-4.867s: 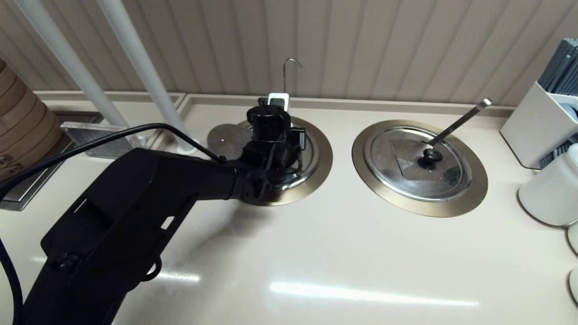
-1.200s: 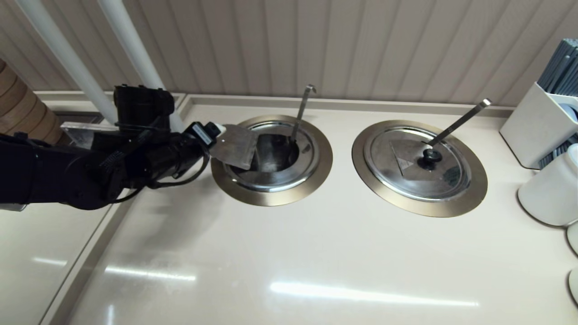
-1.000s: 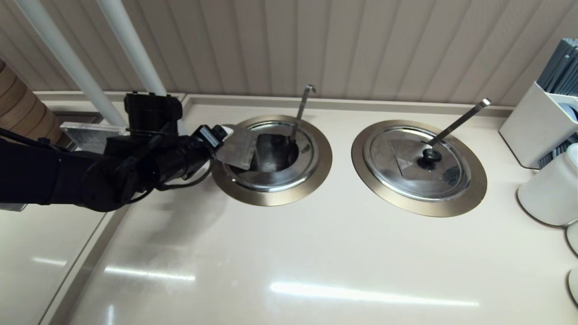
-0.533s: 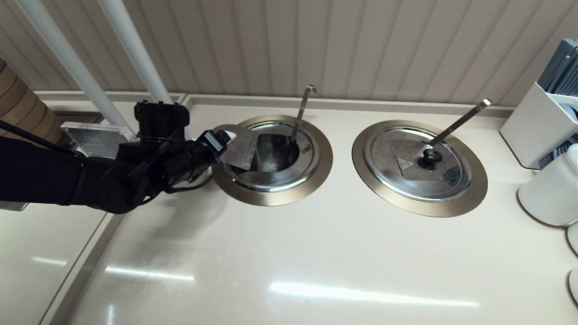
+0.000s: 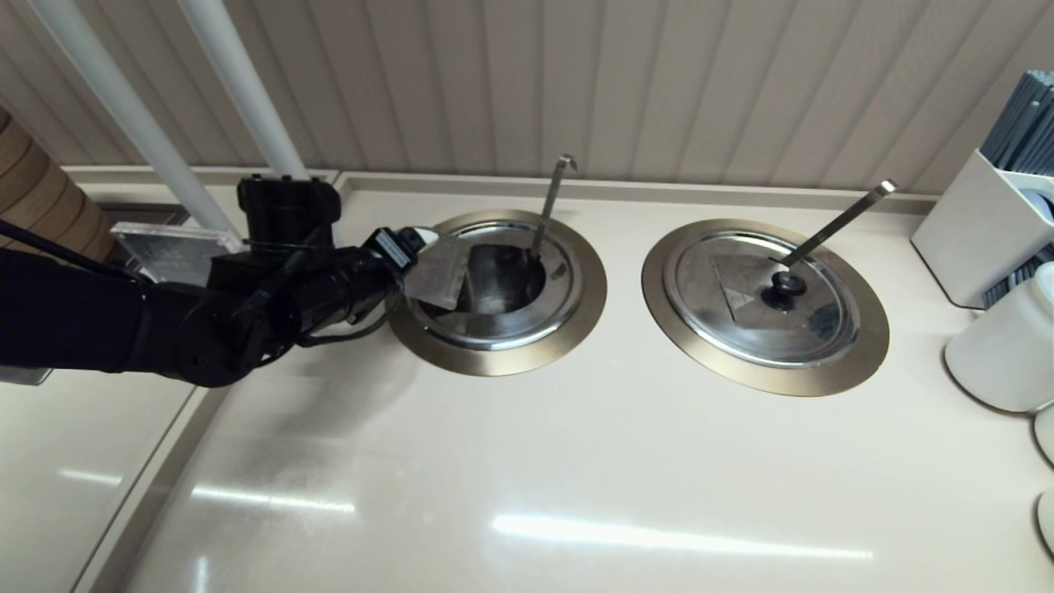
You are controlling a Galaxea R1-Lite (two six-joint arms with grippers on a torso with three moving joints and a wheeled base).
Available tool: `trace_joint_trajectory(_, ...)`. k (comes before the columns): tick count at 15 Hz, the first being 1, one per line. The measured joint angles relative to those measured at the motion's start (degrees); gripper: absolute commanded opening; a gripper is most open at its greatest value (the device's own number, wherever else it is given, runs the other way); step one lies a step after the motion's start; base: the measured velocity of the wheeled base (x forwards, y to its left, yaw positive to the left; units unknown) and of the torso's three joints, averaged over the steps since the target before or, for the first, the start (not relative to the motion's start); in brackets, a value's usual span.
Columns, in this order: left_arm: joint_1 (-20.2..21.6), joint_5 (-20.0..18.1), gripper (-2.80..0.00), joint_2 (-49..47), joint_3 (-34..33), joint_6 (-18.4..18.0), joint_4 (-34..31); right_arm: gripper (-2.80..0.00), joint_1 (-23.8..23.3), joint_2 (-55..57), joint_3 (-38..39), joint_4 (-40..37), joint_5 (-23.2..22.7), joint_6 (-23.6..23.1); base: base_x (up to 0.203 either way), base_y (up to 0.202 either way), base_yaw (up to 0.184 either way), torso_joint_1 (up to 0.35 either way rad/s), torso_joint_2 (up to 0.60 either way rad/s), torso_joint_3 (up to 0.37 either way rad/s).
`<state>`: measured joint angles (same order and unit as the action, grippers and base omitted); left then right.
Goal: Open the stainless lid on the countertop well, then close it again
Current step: Close the lid
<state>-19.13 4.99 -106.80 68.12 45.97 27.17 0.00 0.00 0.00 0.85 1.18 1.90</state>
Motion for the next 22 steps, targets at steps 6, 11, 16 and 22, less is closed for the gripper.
trace_joint_trajectory(6, -0.05, -1.42, 0.00, 0.96, 0.65, -0.20, 0.72, -2.80, 0.00, 0.00, 0.00, 0.00, 0.01, 0.00, 0.000, 0.000, 0.000, 0.000, 0.00, 0.000)
trace_joint_trajectory(11, -0.76, -1.42, 0.00, 1.16, 1.22, -0.46, 0.72, -2.80, 0.00, 0.00, 0.00, 0.01, 0.02, 0.01, 0.000, 0.000, 0.000, 0.000, 0.00, 0.000)
trace_joint_trajectory(16, -4.67, -1.19, 0.00, 1.99, 1.26, -0.74, 0.77, -2.80, 0.00, 0.00, 0.00, 0.00, 0.02, 0.02, 0.000, 0.000, 0.000, 0.000, 0.00, 0.000)
trace_joint_trajectory(22, -7.47, -0.93, 0.00, 2.28, 1.33, -1.35, 0.85, -2.80, 0.00, 0.00, 0.00, 0.00, 0.02, -0.01, 0.000, 0.000, 0.000, 0.000, 0.00, 0.000)
